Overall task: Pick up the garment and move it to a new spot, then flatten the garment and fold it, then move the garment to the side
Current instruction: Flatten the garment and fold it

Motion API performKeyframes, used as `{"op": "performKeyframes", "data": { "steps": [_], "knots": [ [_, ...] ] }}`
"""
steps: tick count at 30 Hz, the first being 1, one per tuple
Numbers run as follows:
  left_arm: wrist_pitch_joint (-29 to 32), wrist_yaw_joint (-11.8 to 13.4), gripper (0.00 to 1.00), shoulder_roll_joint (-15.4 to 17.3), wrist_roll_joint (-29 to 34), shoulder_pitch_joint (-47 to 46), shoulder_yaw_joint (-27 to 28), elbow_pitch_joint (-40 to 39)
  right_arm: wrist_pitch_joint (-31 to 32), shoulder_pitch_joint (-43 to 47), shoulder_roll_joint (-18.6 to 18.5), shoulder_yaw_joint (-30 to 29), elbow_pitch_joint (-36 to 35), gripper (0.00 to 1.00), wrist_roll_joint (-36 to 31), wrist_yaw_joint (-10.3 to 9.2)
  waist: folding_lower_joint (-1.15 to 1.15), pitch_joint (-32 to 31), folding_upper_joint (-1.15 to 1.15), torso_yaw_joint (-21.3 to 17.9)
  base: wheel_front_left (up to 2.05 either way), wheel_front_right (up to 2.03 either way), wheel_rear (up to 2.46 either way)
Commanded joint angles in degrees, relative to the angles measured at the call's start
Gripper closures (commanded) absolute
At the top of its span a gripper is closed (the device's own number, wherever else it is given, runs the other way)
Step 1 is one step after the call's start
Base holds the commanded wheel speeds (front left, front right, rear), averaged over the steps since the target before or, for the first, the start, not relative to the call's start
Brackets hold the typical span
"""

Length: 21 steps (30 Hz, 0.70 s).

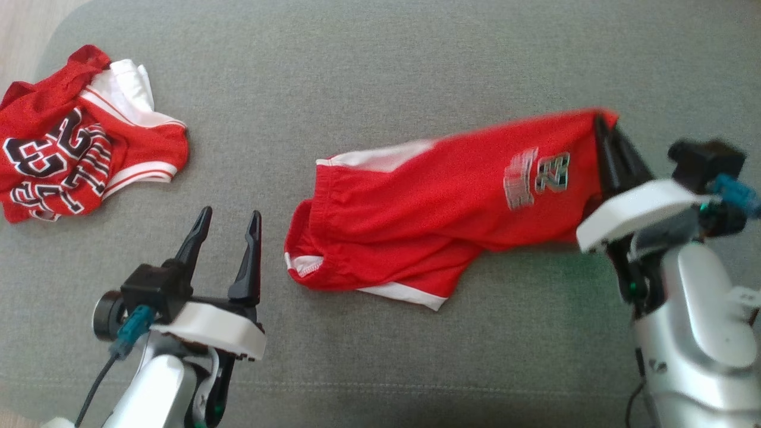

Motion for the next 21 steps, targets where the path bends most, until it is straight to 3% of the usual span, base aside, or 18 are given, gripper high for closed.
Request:
{"op": "performKeyframes", "data": {
  "steps": [1,11,21],
  "knots": [
    [-0.71,-0.14,0.0,0.62,-0.36,-2.98,2.16,-1.39,-0.65,-1.19,-0.16,1.47,-1.5,1.0,0.17,-0.04,0.0,-0.02,0.0,-0.07,0.0,0.0,0.0],
    [-0.96,-0.42,0.0,0.11,-0.75,-2.89,2.15,-1.04,3.89,7.33,0.26,6.12,4.03,1.0,4.48,-0.04,0.0,0.21,0.0,0.2,0.0,0.0,0.0],
    [-1.07,-0.26,0.0,0.6,-0.66,-2.87,2.52,-1.16,5.77,14.37,0.62,3.28,2.11,1.0,4.84,-0.04,0.0,0.39,0.0,-0.39,0.0,0.0,0.0]
  ]
}}
